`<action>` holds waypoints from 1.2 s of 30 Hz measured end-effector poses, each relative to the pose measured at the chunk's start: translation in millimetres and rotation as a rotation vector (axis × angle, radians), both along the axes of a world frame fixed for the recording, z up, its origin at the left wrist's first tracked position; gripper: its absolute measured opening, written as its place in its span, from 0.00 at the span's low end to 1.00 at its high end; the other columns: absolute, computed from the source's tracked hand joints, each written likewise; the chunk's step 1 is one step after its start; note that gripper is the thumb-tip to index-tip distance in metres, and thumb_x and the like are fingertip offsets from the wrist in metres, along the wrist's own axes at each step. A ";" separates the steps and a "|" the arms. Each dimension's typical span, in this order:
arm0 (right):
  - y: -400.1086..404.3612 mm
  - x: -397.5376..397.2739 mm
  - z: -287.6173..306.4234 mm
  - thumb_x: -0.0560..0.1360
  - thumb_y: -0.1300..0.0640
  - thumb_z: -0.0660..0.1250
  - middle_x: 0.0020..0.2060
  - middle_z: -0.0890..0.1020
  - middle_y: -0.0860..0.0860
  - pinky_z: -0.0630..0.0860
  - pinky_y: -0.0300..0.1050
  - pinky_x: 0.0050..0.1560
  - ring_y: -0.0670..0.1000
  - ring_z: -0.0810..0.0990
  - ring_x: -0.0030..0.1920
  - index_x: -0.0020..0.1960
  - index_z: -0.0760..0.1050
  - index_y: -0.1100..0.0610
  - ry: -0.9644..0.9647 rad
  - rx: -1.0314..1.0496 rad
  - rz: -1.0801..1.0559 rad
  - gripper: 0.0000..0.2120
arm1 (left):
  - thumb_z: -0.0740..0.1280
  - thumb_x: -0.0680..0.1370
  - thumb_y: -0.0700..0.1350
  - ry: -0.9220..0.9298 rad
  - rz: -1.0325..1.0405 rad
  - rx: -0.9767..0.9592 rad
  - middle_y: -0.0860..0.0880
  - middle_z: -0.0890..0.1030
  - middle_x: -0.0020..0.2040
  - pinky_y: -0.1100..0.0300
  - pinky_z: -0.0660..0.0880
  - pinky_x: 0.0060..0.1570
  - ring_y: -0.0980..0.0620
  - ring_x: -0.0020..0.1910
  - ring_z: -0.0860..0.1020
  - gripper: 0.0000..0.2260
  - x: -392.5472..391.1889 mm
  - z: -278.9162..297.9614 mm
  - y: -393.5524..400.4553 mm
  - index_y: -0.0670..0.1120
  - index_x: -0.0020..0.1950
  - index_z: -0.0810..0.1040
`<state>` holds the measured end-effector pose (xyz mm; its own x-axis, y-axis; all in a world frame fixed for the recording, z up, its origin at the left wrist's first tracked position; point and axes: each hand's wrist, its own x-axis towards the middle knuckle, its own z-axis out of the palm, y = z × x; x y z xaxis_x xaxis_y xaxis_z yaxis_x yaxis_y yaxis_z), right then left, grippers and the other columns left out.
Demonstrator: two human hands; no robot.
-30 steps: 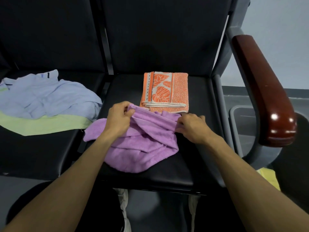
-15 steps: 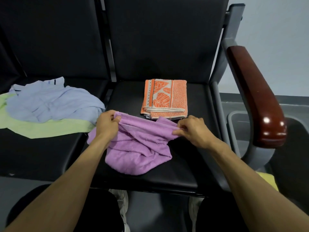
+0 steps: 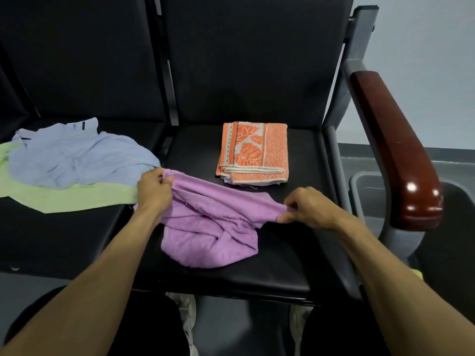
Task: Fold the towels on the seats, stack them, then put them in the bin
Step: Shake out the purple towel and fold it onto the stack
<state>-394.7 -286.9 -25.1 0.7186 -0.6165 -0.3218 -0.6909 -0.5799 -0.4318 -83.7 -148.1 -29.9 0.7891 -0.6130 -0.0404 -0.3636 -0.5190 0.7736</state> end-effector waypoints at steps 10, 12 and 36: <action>-4.4 -10.6 1.1 0.73 0.43 0.74 0.25 0.70 0.48 0.64 0.47 0.34 0.49 0.64 0.29 0.32 0.70 0.59 -0.112 -0.019 -0.005 0.24 | 0.62 0.84 0.40 0.037 0.064 0.006 0.47 0.76 0.39 0.54 0.71 0.48 0.49 0.41 0.73 0.09 7.1 -3.9 -0.3 0.41 0.45 0.76; -5.9 -12.9 -2.9 0.71 0.40 0.75 0.26 0.71 0.50 0.64 0.48 0.34 0.51 0.67 0.30 0.30 0.68 0.58 0.032 -0.087 -0.016 0.26 | 0.62 0.83 0.39 0.038 0.069 0.000 0.46 0.77 0.40 0.54 0.71 0.48 0.48 0.42 0.74 0.09 8.1 -4.5 -1.3 0.39 0.46 0.77; 2.1 -27.2 2.1 0.75 0.44 0.71 0.47 0.71 0.47 0.68 0.51 0.52 0.52 0.71 0.55 0.50 0.85 0.47 0.093 -0.482 -0.277 0.09 | 0.62 0.83 0.39 0.033 0.160 -0.030 0.39 0.81 0.50 0.53 0.72 0.49 0.43 0.49 0.77 0.08 18.3 -9.7 2.3 0.37 0.53 0.79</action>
